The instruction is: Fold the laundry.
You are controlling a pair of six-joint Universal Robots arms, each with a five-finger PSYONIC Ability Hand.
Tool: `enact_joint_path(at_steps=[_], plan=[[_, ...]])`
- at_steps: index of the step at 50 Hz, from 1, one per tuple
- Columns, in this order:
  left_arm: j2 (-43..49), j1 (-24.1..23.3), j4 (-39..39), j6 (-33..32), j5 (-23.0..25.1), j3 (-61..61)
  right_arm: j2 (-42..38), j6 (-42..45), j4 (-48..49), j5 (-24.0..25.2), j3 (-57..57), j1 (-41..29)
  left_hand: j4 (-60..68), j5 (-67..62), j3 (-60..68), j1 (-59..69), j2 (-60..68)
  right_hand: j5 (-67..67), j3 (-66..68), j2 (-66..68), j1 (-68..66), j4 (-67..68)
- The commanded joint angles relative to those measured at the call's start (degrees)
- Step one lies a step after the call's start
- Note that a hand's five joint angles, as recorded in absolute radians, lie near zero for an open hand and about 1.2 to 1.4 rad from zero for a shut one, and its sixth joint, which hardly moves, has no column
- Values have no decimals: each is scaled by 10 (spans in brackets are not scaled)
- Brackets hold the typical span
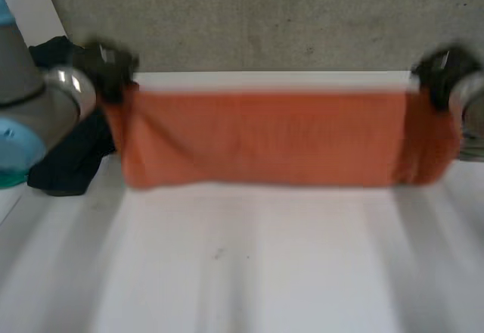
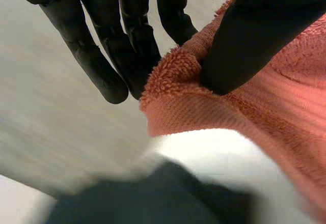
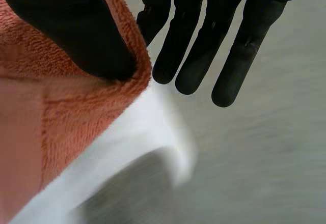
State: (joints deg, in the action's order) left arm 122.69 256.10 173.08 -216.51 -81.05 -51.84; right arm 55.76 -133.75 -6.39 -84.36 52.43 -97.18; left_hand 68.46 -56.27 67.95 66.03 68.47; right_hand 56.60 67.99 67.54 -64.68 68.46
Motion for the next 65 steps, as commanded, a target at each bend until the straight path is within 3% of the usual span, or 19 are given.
enact_joint_path(at_steps=[1,4,8,20,28,32,34,35,39,42,46,54,65], plan=[[-58,-20,265,81,-10,50,19,-184,258,-9,-102,-2,115,-137,121,140,115,134,120,125,-153,115],[-75,-23,320,100,-21,22,41,-204,331,-5,-73,5,115,-137,121,140,115,134,120,125,-153,115],[-74,-20,306,99,-31,-18,50,-200,357,16,-31,1,115,-137,121,140,115,134,120,125,-153,115],[-36,-12,328,96,-3,-256,28,-155,304,75,171,-2,115,-137,121,140,115,134,120,125,-153,115],[26,-7,345,57,39,-377,-44,-75,249,71,257,-9,115,-137,121,140,115,134,120,125,-153,115],[2,4,326,38,45,-414,-57,-52,204,64,262,-8,115,-137,121,140,115,134,120,125,-153,115],[-15,7,311,33,46,-424,-57,-51,189,62,265,-6,24,-46,29,48,24,134,120,125,-153,115],[-33,11,291,29,46,-433,-57,-53,173,62,268,-3,-103,82,-98,-79,-104,134,120,125,-153,115],[-80,22,217,22,46,-442,-39,-61,157,65,285,1,-354,333,-349,-330,-355,134,120,125,-153,115],[-113,26,136,26,43,-426,-13,-70,161,69,306,6,-442,421,-437,-418,-443,134,120,125,-153,115],[-130,28,40,50,31,-369,7,-76,170,80,329,8,-445,423,-439,-420,-445,134,120,125,-153,115],[-45,17,-131,204,-21,-181,16,-86,183,87,354,15,-396,374,-391,-372,-396,134,120,125,-153,115],[115,5,-266,222,-64,18,16,-83,182,87,353,19,-302,280,-297,-277,-302,134,120,125,-153,115]])
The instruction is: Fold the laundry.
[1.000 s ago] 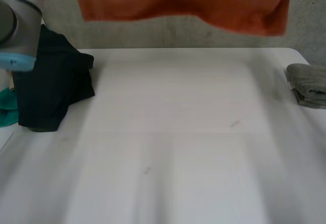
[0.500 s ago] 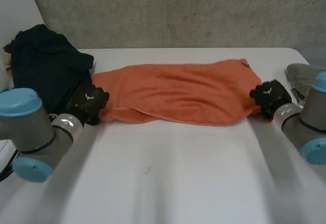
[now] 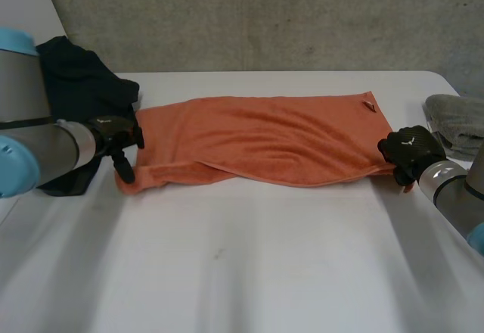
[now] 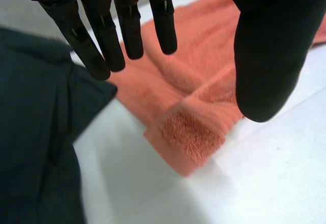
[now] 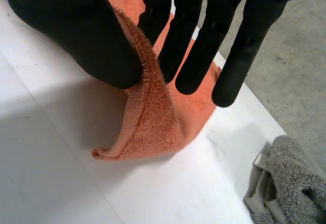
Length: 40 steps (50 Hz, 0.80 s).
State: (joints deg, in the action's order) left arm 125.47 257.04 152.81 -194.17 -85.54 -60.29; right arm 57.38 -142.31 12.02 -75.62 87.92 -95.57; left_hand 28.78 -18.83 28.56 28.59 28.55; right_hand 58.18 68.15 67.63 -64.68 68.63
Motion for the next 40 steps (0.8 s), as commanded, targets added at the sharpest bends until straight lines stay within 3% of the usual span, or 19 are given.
enact_joint_path(at_steps=[1,14,19,20,23,26,27,28,32,34,37,40], plan=[[100,-4,-80,-2,-22,120,1,4,-2,-1,-3,6,102,-101,104,104,104,118,119,124,-153,114],[137,-4,-109,-46,-24,134,1,12,-11,-1,-11,13,166,-165,168,168,168,118,119,124,-153,114],[140,-5,-107,-47,-21,127,1,12,-22,-1,-13,11,352,-352,354,354,354,118,119,124,-153,114],[137,-5,-107,-49,-22,120,1,12,-28,-1,-14,10,438,-437,440,439,440,118,119,124,-153,114],[135,-6,-104,-49,-24,111,1,13,-41,0,-18,9,489,-488,491,491,491,118,119,124,-153,114],[128,-2,-97,-51,-24,98,2,15,-54,5,-21,9,422,-422,424,424,424,118,119,124,-153,114],[125,0,-89,-53,-24,93,4,17,-58,6,-22,9,227,-226,229,229,229,118,119,124,-153,114],[123,1,-86,-55,-24,91,5,18,-59,7,-23,9,168,-168,170,170,170,118,119,124,-153,114],[113,5,-76,-59,-26,83,5,19,-60,10,-24,9,188,-187,190,190,190,118,119,124,-153,114],[108,5,-76,-58,-24,79,5,19,-60,10,-24,9,236,-236,238,238,238,118,119,124,-153,114],[101,2,-76,-53,-17,69,5,20,-62,9,-23,10,505,-504,507,507,507,118,119,124,-153,114],[90,-3,-83,-56,-17,56,10,22,-68,8,-20,11,512,-512,514,514,514,118,119,124,-153,114]])
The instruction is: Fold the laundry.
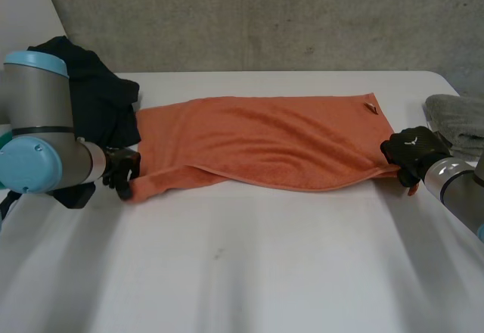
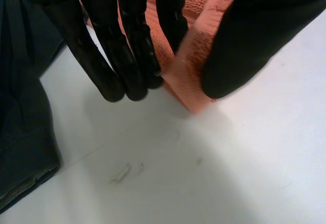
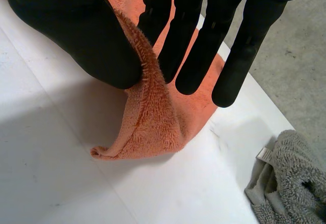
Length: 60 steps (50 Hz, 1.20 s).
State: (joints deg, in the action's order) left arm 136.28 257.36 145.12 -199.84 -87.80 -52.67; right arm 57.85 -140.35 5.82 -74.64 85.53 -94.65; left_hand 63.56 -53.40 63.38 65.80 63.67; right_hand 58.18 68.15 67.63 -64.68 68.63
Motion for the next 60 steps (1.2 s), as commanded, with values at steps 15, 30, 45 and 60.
enact_joint_path(at_steps=[15,30,45,60], plan=[[-293,56,-44,-185,21,-314,139,186,-351,22,12,83,164,-166,166,142,163,118,119,124,-153,114],[-366,30,134,-323,20,-419,109,330,-363,23,9,98,164,-166,166,142,163,118,119,124,-153,114],[-37,-55,186,-254,-116,-26,-98,206,-2,27,-191,25,164,-166,166,142,163,118,119,124,-153,114],[93,-78,325,-314,-127,99,-275,182,116,13,-339,-1,-415,414,-414,-438,-416,-582,-581,-576,547,-586]])
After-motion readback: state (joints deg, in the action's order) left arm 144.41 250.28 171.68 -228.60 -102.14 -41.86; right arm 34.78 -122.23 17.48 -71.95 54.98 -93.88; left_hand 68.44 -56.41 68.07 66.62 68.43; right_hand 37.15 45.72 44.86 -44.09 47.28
